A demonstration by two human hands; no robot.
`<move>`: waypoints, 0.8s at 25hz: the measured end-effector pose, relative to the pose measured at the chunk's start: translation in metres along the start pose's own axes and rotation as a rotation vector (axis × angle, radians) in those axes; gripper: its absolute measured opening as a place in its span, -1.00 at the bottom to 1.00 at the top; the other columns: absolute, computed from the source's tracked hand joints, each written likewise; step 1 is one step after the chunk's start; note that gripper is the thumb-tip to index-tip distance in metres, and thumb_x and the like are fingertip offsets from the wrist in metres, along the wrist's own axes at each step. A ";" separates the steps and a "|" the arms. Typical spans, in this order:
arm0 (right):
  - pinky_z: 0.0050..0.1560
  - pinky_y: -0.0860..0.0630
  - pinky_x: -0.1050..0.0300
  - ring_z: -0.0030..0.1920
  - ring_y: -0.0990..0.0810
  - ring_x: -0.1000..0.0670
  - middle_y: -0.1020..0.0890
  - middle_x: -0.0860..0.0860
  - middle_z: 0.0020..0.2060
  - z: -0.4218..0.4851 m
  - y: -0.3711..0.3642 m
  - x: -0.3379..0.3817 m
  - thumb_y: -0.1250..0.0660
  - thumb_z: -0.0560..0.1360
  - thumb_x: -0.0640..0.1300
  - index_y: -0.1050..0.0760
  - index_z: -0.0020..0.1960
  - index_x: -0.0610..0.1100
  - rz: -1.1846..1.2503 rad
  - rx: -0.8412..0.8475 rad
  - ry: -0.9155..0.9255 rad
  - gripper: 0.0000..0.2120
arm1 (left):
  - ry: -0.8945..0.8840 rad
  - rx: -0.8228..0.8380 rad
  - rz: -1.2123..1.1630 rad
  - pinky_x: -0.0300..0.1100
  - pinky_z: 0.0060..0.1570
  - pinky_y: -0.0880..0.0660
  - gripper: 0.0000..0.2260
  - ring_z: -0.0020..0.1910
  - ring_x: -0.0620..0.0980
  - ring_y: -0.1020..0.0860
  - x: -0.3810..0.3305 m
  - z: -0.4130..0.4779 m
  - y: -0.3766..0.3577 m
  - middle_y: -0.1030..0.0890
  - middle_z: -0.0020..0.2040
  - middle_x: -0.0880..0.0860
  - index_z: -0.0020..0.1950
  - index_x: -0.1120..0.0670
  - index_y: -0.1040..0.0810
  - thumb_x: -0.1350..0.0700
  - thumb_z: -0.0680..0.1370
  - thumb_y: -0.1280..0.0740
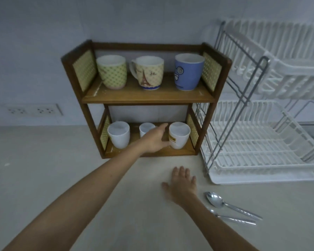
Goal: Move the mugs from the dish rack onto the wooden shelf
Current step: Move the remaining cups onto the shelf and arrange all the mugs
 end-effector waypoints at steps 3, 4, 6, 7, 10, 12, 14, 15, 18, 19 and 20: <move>0.16 -0.45 0.00 0.25 -0.48 -0.20 -0.54 -0.13 0.23 -0.009 0.079 0.014 -0.14 0.54 0.08 -0.43 0.29 -0.08 0.185 -0.286 0.109 -0.60 | 0.035 0.153 0.032 -0.19 0.20 -0.47 -0.53 0.25 -0.04 -0.50 -0.004 -0.045 0.061 -0.52 0.31 0.07 0.42 0.07 -0.36 0.05 0.53 -0.35; -0.01 -0.47 0.06 0.11 -0.57 -0.20 -0.62 -0.12 0.08 -0.013 0.110 0.021 -0.14 0.53 0.05 -0.51 0.17 -0.05 0.239 -0.386 0.138 -0.68 | 0.042 0.178 0.008 -0.24 0.10 -0.53 -0.62 0.15 -0.08 -0.56 -0.007 -0.058 0.084 -0.59 0.21 0.04 0.34 0.07 -0.44 0.07 0.54 -0.34; -0.18 -0.46 0.11 -0.04 -0.62 -0.16 -0.67 -0.06 -0.11 -0.023 0.172 0.038 -0.16 0.51 0.02 -0.59 -0.01 0.00 0.341 -0.571 0.223 -0.75 | 0.038 0.129 -0.072 -0.32 -0.10 -0.58 -0.76 -0.03 -0.13 -0.64 -0.016 -0.077 0.126 -0.68 0.01 -0.01 0.21 0.06 -0.53 0.08 0.55 -0.33; -0.22 -0.45 0.12 -0.09 -0.62 -0.14 -0.68 -0.04 -0.17 -0.027 0.202 0.048 -0.17 0.50 0.02 -0.60 -0.04 -0.01 0.386 -0.652 0.290 -0.76 | 0.019 0.023 -0.086 -0.31 -0.12 -0.59 -0.79 -0.06 -0.13 -0.65 -0.022 -0.082 0.151 -0.69 -0.03 -0.03 0.17 0.04 -0.55 0.08 0.55 -0.32; -0.25 -0.47 0.09 -0.11 -0.61 -0.13 -0.68 -0.06 -0.16 -0.026 0.286 0.082 -0.19 0.48 0.01 -0.60 -0.04 -0.02 0.400 -0.863 0.476 -0.77 | -0.065 -0.400 0.128 -0.25 0.04 -0.50 -0.76 0.10 -0.08 -0.59 -0.037 -0.079 0.227 -0.65 0.10 -0.01 0.20 0.01 -0.55 0.08 0.54 -0.33; -0.05 -0.52 0.03 0.07 -0.57 -0.17 -0.64 -0.11 0.07 -0.010 0.335 0.109 -0.20 0.48 0.04 -0.56 0.13 -0.04 0.237 -0.782 0.539 -0.69 | -0.026 -0.440 0.238 -0.23 0.16 -0.40 -0.62 0.26 -0.02 -0.49 -0.042 -0.065 0.265 -0.53 0.31 0.02 0.35 0.02 -0.44 0.08 0.53 -0.33; 0.15 -0.48 -0.03 0.22 -0.48 -0.16 -0.52 -0.12 0.27 0.011 0.363 0.133 -0.22 0.50 0.12 -0.42 0.33 -0.08 0.011 -0.559 0.549 -0.53 | 0.124 -0.300 0.404 -0.15 0.30 -0.29 -0.44 0.41 0.03 -0.33 -0.038 -0.044 0.283 -0.33 0.48 0.02 0.49 0.00 -0.23 0.01 0.53 -0.33; 0.20 -0.46 -0.04 0.24 -0.46 -0.14 -0.48 -0.11 0.31 0.020 0.369 0.141 -0.23 0.49 0.17 -0.37 0.37 -0.10 -0.070 -0.455 0.543 -0.46 | 0.198 -0.224 0.497 -0.11 0.35 -0.24 -0.39 0.46 0.05 -0.25 -0.033 -0.035 0.284 -0.24 0.52 0.01 0.52 -0.02 -0.15 -0.04 0.53 -0.31; 0.25 -0.44 -0.05 0.24 -0.48 -0.12 -0.48 -0.10 0.32 0.043 0.367 0.150 -0.26 0.44 0.29 -0.33 0.40 -0.12 -0.213 -0.252 0.486 -0.32 | 0.294 -0.118 0.601 -0.05 0.42 -0.16 -0.33 0.51 0.07 -0.16 -0.022 -0.011 0.278 -0.14 0.56 0.02 0.55 -0.03 -0.05 -0.15 0.53 -0.27; 0.27 -0.43 -0.06 0.27 -0.46 -0.12 -0.46 -0.10 0.34 0.050 0.363 0.149 -0.27 0.42 0.31 -0.31 0.42 -0.13 -0.229 -0.218 0.466 -0.27 | 0.297 -0.107 0.589 -0.04 0.42 -0.16 -0.32 0.50 0.08 -0.16 -0.018 -0.006 0.275 -0.15 0.56 0.03 0.55 -0.01 -0.05 -0.16 0.53 -0.27; 0.28 -0.41 -0.06 0.29 -0.44 -0.13 -0.44 -0.10 0.37 0.055 0.360 0.149 -0.28 0.41 0.31 -0.28 0.44 -0.14 -0.227 -0.200 0.461 -0.23 | 0.299 -0.101 0.571 -0.04 0.41 -0.18 -0.31 0.50 0.08 -0.18 -0.016 -0.002 0.273 -0.16 0.55 0.04 0.55 0.00 -0.06 -0.17 0.52 -0.27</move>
Point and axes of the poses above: each hand's wrist, its own z-axis towards the middle knuckle, its own y-axis out of the back of the hand, x = y × z, the point moved 4 cm from there along z, towards the middle knuckle
